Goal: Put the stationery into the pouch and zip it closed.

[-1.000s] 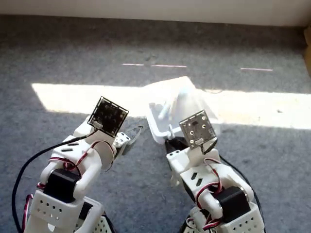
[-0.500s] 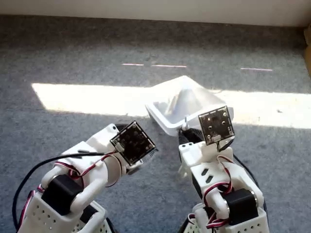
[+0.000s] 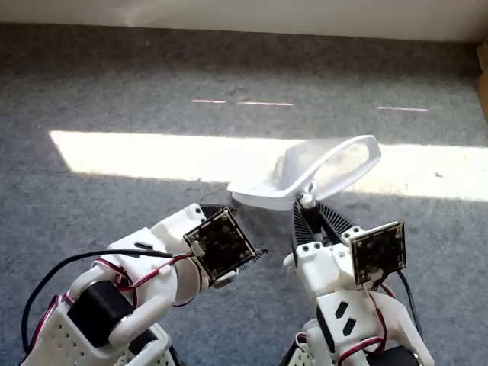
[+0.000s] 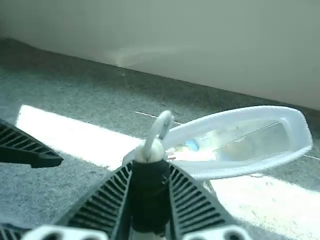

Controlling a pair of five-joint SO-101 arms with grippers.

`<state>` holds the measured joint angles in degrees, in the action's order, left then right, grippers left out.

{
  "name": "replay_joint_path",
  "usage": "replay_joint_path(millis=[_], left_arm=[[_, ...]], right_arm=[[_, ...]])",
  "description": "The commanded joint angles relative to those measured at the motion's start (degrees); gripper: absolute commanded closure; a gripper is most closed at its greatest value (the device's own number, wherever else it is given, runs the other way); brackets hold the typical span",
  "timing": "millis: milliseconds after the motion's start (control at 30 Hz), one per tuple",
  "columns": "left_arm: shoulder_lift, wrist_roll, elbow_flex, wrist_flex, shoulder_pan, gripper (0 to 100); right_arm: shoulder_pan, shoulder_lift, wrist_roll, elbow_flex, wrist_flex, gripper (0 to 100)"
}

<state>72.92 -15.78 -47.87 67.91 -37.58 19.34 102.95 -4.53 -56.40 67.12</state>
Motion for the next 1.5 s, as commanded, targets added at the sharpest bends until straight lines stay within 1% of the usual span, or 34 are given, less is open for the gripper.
replay_joint_path(millis=[0,200,400,433,567,633,1000,1200,1333,1467], left_arm=[[0.1,1.1,1.2,-5.4,-1.4,75],[-0.2,1.1,-0.4,-12.7,-1.4,75],[-0.2,1.2,-6.6,-18.9,-1.4,75],[-0.2,1.5,-7.8,-19.8,-1.5,75],[0.0,7.0,-10.4,-24.2,-1.4,75],[0.0,7.4,-11.1,-25.1,-1.4,75],[-0.1,7.5,-11.9,-25.1,-1.4,75],[0.2,7.6,-17.5,-33.1,-1.4,75],[0.3,7.6,-17.9,-34.3,-1.5,81],[0.0,7.6,-18.3,-35.2,-1.5,82]], right_arm=[[0.0,1.2,-0.4,3.0,-0.2,99.3],[0.0,1.2,-0.4,2.9,0.0,99.3],[0.3,1.3,-0.4,2.9,0.0,99.3],[1.4,1.3,-0.4,2.9,0.1,99.3],[8.0,1.3,-0.4,2.9,1.9,99.3],[9.5,1.3,-0.4,2.9,2.1,99.3],[9.5,1.3,-0.4,2.9,2.2,99.3],[9.5,1.3,-0.4,3.0,2.2,99.3],[9.5,1.3,-0.4,2.9,2.2,99.3],[9.5,1.3,-0.4,2.9,2.2,99.3]])
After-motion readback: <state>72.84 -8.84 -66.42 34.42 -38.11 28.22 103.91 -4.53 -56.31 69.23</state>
